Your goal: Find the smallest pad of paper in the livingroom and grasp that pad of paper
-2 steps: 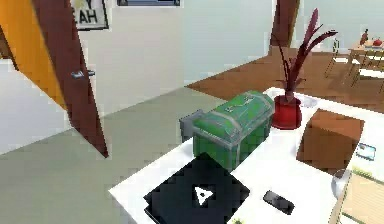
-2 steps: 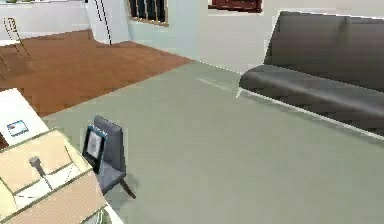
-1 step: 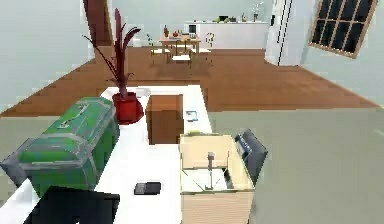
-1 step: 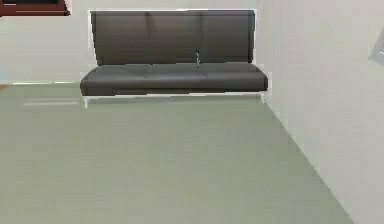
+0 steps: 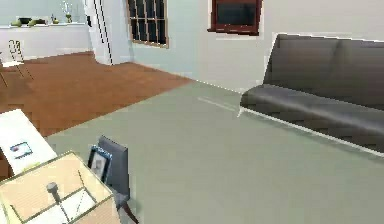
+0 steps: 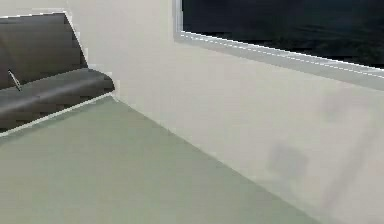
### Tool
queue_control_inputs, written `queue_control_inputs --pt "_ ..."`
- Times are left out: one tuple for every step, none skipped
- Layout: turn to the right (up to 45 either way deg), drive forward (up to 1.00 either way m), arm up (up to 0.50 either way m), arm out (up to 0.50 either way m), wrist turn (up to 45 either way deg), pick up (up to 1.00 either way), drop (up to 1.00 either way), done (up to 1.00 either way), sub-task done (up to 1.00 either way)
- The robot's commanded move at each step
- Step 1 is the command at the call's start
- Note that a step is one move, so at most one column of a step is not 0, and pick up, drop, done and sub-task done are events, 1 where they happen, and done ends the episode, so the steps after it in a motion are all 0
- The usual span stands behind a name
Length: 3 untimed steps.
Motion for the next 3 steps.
queue_control_inputs --pt "36.0 0.00 0.00 0.00 0.0 0.00 0.00 0.00 0.00" --pt "0.0 0.30 0.00 0.00 0.0 0.00 0.00 0.00 0.00" --pt "-33.0 0.00 0.00 0.00 0.0 0.00 0.00 0.00 0.00"
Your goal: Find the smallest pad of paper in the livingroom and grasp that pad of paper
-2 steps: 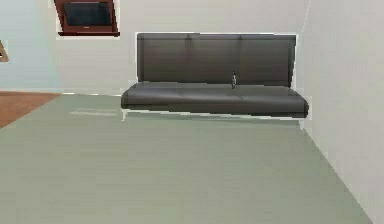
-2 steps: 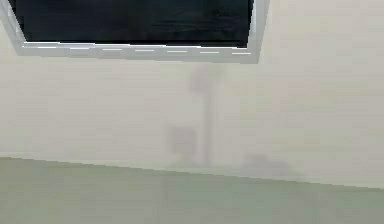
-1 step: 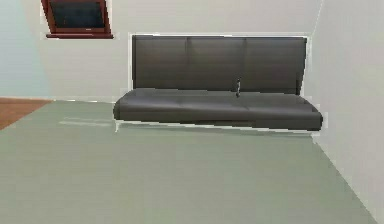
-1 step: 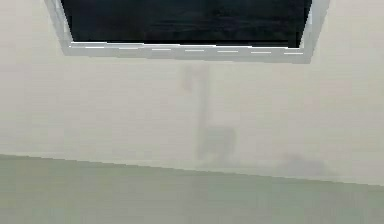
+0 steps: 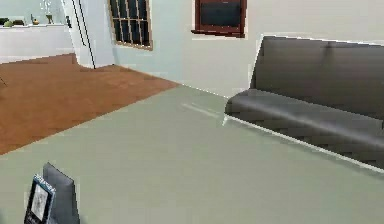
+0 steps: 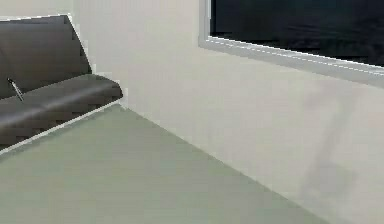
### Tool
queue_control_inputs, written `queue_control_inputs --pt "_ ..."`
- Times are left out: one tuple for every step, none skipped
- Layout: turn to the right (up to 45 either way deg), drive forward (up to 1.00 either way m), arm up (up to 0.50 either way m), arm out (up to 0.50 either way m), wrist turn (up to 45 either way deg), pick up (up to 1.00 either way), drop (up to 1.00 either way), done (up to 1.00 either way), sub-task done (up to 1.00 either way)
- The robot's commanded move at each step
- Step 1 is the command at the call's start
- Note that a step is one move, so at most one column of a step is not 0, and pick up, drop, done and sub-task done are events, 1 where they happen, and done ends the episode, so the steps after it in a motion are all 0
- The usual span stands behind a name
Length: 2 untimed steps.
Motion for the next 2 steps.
queue_control_inputs --pt "0.0 0.15 0.00 0.00 0.0 0.00 0.00 0.00 0.00" --pt "-24.0 0.00 0.00 0.00 0.0 0.00 0.00 0.00 0.00"
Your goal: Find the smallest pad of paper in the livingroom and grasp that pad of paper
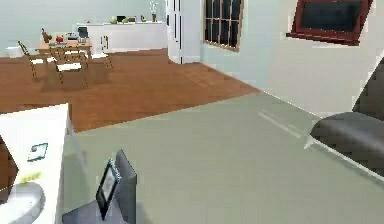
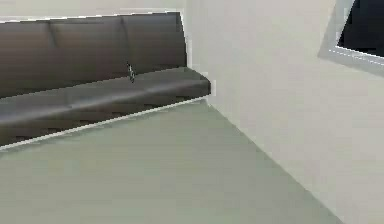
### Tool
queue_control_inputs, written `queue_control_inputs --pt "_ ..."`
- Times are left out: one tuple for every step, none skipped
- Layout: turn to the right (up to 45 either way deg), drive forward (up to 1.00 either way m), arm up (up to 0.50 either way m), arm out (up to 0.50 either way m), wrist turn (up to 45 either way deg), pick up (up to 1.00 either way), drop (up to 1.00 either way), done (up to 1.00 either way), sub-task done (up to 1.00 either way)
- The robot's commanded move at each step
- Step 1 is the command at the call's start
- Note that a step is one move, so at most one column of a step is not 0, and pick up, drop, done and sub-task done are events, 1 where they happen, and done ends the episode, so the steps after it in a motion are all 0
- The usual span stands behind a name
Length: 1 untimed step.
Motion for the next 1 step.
queue_control_inputs --pt "0.0 0.85 0.00 0.00 0.0 0.00 0.00 0.00 0.00"
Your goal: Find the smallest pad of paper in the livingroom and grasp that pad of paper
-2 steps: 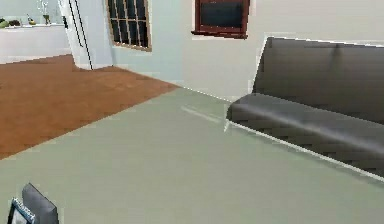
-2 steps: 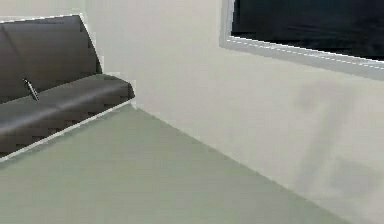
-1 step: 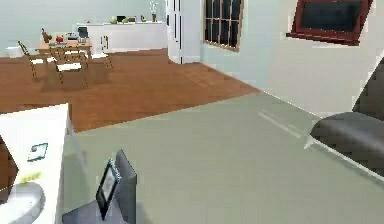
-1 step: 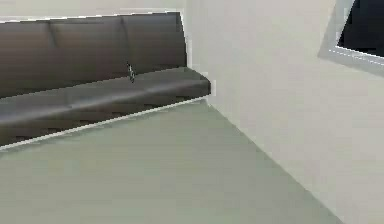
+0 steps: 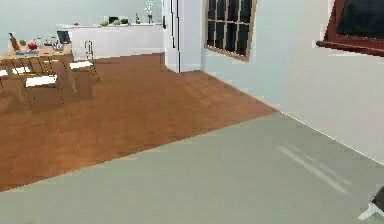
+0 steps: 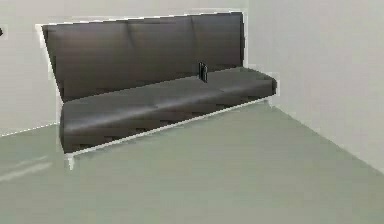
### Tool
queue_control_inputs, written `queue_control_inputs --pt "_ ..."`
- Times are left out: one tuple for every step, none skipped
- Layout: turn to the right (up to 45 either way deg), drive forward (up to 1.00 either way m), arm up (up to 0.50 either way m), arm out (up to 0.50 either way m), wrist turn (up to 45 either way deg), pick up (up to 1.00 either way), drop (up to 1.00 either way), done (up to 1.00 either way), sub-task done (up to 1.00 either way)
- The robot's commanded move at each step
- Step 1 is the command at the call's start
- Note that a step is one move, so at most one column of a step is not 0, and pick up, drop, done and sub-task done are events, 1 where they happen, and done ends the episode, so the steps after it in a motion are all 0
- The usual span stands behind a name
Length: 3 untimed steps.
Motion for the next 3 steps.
queue_control_inputs --pt "-27.0 0.00 0.00 0.00 0.0 0.00 0.00 0.00 0.00" --pt "0.0 0.30 0.00 0.00 0.0 0.00 0.00 0.00 0.00" --pt "-39.0 0.00 0.00 0.00 0.0 0.00 0.00 0.00 0.00"
